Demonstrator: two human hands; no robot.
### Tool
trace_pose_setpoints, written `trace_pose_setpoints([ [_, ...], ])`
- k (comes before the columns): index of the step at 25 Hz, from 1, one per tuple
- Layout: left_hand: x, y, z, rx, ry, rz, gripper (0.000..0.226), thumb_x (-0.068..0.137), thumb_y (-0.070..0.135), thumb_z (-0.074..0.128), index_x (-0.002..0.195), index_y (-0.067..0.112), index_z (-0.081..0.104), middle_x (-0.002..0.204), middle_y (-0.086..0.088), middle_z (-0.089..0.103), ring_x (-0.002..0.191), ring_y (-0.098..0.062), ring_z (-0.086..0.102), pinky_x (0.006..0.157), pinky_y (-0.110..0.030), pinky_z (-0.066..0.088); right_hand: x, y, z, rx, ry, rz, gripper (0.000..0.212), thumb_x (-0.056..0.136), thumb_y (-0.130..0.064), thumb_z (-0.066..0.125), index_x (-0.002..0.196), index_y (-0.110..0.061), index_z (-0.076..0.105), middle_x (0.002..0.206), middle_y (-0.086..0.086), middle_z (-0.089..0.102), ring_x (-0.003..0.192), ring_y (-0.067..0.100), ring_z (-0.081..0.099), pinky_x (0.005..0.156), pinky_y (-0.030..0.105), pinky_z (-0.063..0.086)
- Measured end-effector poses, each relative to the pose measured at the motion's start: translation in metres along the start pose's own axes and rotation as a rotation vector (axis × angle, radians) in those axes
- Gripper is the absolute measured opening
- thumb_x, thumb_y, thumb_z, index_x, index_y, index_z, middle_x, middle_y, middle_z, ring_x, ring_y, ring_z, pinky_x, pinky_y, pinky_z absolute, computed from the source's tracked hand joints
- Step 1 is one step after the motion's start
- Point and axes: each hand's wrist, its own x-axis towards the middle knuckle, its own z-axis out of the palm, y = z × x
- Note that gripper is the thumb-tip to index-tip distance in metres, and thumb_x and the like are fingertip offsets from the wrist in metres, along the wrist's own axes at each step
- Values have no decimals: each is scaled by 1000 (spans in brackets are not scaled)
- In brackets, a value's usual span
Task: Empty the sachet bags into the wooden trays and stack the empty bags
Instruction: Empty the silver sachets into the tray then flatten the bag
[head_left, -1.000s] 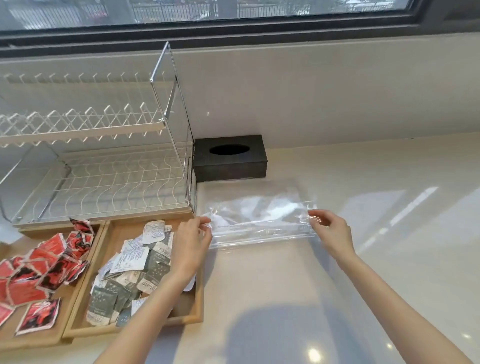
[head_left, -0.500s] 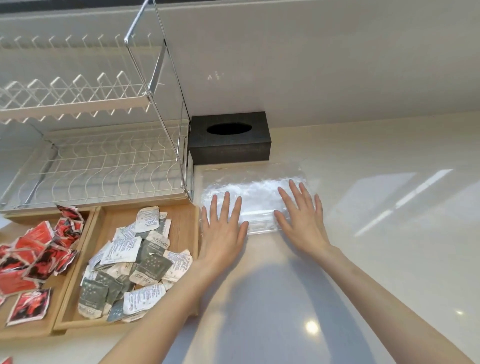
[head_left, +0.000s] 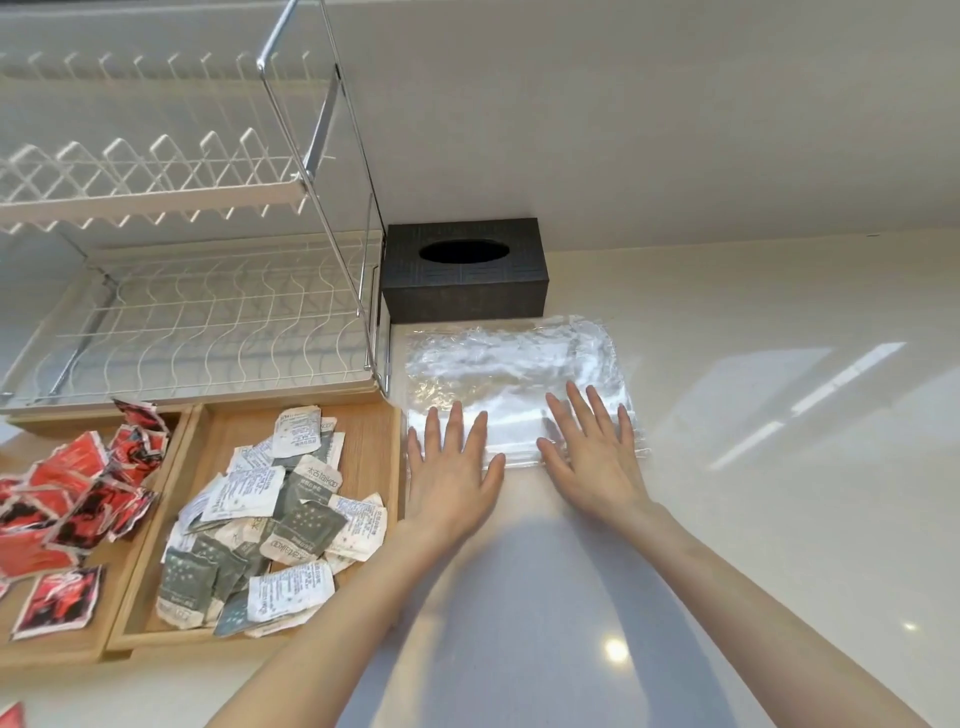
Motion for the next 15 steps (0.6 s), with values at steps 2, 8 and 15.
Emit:
trace_pose_setpoints([
  [2,-5,-2,-9,25,53,21,58,92,46,26,143,24,11,156,-7,3,142,-27,-9,115,-49,-6,-6,-8,-7,1,50,-19,63,87,-52,14,145,-28,12,157,-2,2,144,15,-6,115,41,-9],
  [8,-42,-25,-42,44,165,28,64,87,51,25,143,23,13,155,-9,6,143,-29,-5,114,-47,-6,-35,-52,-30,-14,115,-103,70,79,-50,14,145,-25,13,157,1,6,145,19,-2,115,42,-7],
  [15,-108,-81,-72,-24,277,-42,75,76,60,15,141,23,19,155,-7,8,143,-25,-3,114,-48,-3,-71,-127,-29,33,129,-246,58,92,-35,38,144,-24,16,157,0,8,145,17,0,115,40,-5],
])
